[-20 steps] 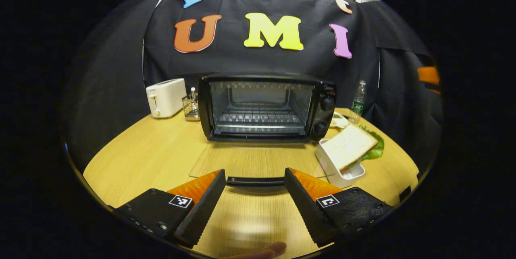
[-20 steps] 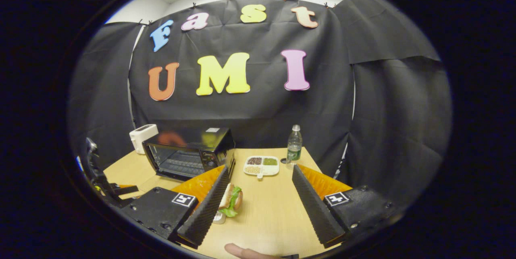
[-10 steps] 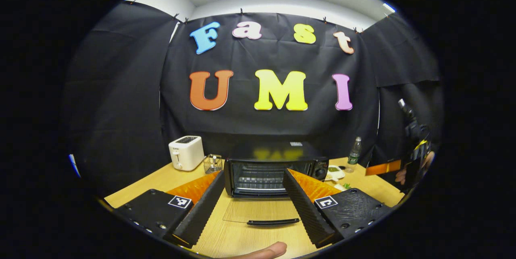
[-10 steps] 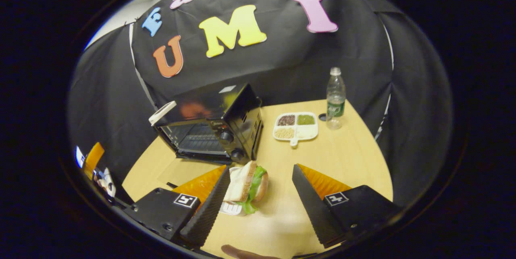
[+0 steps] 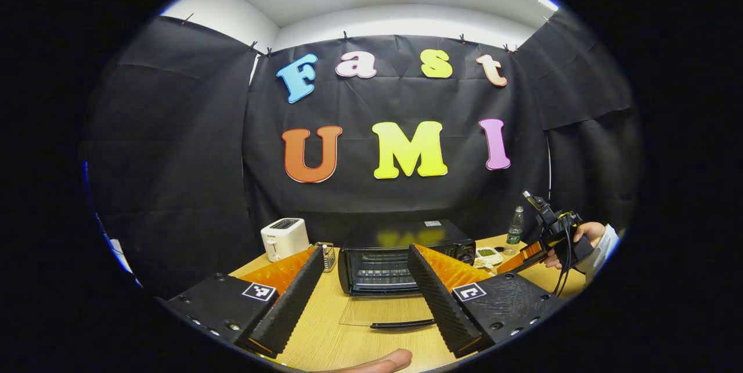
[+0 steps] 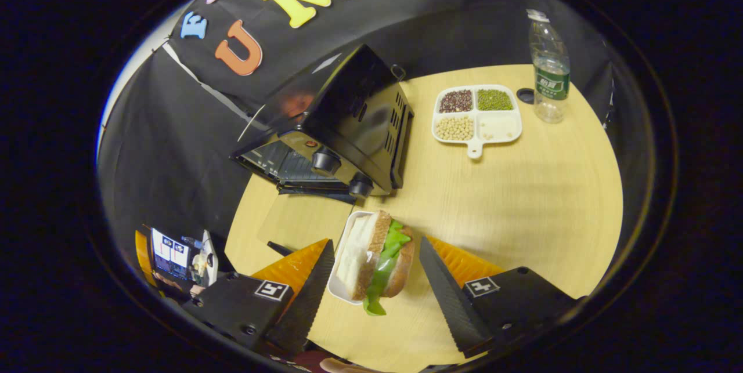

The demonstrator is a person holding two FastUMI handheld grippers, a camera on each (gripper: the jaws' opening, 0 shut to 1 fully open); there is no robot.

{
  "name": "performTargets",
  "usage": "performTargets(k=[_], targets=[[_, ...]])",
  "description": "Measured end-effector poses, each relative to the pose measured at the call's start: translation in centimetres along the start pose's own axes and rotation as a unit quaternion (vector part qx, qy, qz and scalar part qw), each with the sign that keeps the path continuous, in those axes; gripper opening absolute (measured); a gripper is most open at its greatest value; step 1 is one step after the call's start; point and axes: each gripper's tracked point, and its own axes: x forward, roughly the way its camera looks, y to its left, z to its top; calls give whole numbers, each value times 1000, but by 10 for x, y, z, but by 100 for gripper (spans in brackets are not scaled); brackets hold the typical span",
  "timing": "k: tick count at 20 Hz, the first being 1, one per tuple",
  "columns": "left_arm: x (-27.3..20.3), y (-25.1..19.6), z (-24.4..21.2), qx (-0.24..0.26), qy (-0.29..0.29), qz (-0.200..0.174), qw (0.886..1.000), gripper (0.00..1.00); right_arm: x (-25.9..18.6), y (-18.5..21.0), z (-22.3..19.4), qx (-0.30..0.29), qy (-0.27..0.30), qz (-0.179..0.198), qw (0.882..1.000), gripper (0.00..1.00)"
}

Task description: Open the electric oven with the left hand, put the food in, and close the electric oven.

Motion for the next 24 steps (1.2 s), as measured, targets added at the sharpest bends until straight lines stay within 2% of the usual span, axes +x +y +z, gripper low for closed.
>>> performTargets(k=[2,3,4,5,6,7,9,10,11,13,14,15,16,18,19,24], targets=[[-2,-1,-1,6,1,3,1000,95,5,-9,-9,15,44,2,999,86],[-2,-2,0,9,1,3,1000,95,8,-6,-15,32,70,20,997,92],[-1,-2,1,12,1,7,1000,95,12,-1,-17,52,83,41,994,87],[-1,-2,0,13,2,7,1000,95,17,0,-18,66,95,56,992,91],[1,-6,-1,14,6,4,1000,95,21,1,-20,71,107,65,990,81],[2,-7,-3,15,9,3,1000,95,25,0,-23,74,117,71,988,79],[3,-10,-4,19,13,3,1000,96,29,6,-34,77,149,90,982,67],[2,-10,-5,21,15,2,1000,96,33,7,-34,79,150,93,981,56],[2,-11,-8,21,16,1,1000,89,30,6,-33,82,149,96,981,54],[1,-10,-9,21,18,1,1000,89,29,8,-33,87,139,98,982,49],[-2,-9,-9,20,18,1,1000,96,28,9,-34,91,135,95,982,42],[-6,-8,-8,19,16,1,1000,96,27,10,-35,95,127,90,983,41],[-9,-7,-7,17,14,1,1000,89,23,11,-35,100,120,85,984,40],[-16,-2,-10,16,14,-2,1000,89,16,13,-35,111,97,76,986,37],[-20,1,-10,17,12,0,1000,95,9,16,-37,116,83,74,987,37],[-39,7,-15,10,7,-11,1000,95,-19,42,-53,143,2,75,987,37]])
